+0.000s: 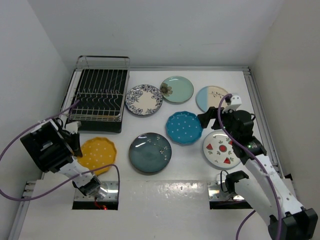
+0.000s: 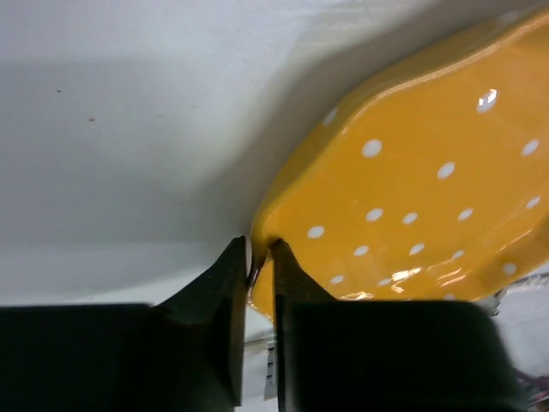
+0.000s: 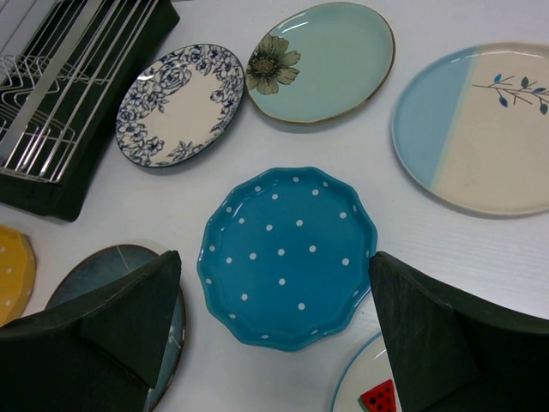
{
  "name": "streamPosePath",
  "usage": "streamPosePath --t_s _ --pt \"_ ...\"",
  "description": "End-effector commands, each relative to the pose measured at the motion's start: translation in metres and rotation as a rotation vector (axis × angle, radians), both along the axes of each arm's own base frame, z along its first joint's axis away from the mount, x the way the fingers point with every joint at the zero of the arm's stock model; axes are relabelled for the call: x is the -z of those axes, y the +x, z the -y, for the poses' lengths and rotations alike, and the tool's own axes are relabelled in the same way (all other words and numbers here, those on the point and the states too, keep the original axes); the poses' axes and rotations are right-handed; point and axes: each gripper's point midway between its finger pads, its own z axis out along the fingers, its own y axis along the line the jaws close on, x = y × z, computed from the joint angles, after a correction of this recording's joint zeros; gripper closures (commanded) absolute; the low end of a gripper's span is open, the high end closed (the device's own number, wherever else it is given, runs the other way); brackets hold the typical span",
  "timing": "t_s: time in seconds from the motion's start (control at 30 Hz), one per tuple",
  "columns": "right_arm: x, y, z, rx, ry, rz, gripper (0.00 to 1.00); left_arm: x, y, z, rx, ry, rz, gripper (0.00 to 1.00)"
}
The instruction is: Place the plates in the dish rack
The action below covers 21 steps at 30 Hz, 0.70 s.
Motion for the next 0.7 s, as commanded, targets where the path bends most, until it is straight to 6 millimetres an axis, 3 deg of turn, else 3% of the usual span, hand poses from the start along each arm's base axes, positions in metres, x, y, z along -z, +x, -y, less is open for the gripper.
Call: streamPosePath --t_s 0.0,0.03,0.2,0.23,0.3,0.33,0.4,0.43,0.5,0.6,0.67 --pt "-0.014 0.005 -0.002 0.015 0.044 0.056 0.11 0.012 0.000 0.001 0.043 -0.016 0.020 0.87" --pt "-0.014 0.005 -0.002 0.023 0.050 0.054 0.11 0.015 -0.004 0.004 0.043 -0.028 0.007 1.00" --pt "-0.029 0.008 -0.001 0.023 0.049 0.084 0.11 0.001 -0.002 0.006 0.067 -0.047 0.041 1.00" --pt "-0.020 0.005 0.000 0.020 0.020 0.049 0.11 -0.004 -0.007 0.012 0.081 -0.069 0.034 1.00" --pt "-0.027 0.007 0.003 0.030 0.009 0.071 0.11 -0.029 0.004 0.009 0.192 -0.044 0.132 1.00" --pt "-0.026 0.008 0.004 0.033 0.003 0.070 0.11 -0.041 0.000 0.021 0.233 -0.090 0.157 1.00" --pt "-0.024 0.009 0.003 0.035 0.008 0.067 0.11 -0.066 0.007 0.025 0.401 -0.042 0.241 1.00" --pt "-0.025 0.009 0.002 0.031 0.013 0.075 0.11 -0.074 0.000 0.038 0.464 -0.080 0.242 1.00" --pt "-0.023 0.010 0.001 0.029 0.019 0.078 0.11 -0.090 0.004 0.047 0.618 -0.066 0.303 1.00" --pt "-0.024 0.011 0.001 0.028 0.023 0.082 0.11 -0.103 0.012 0.057 0.701 -0.047 0.338 1.00" --pt "-0.025 0.011 0.000 0.026 0.021 0.086 0.11 -0.107 0.017 0.075 0.762 -0.079 0.349 1.00"
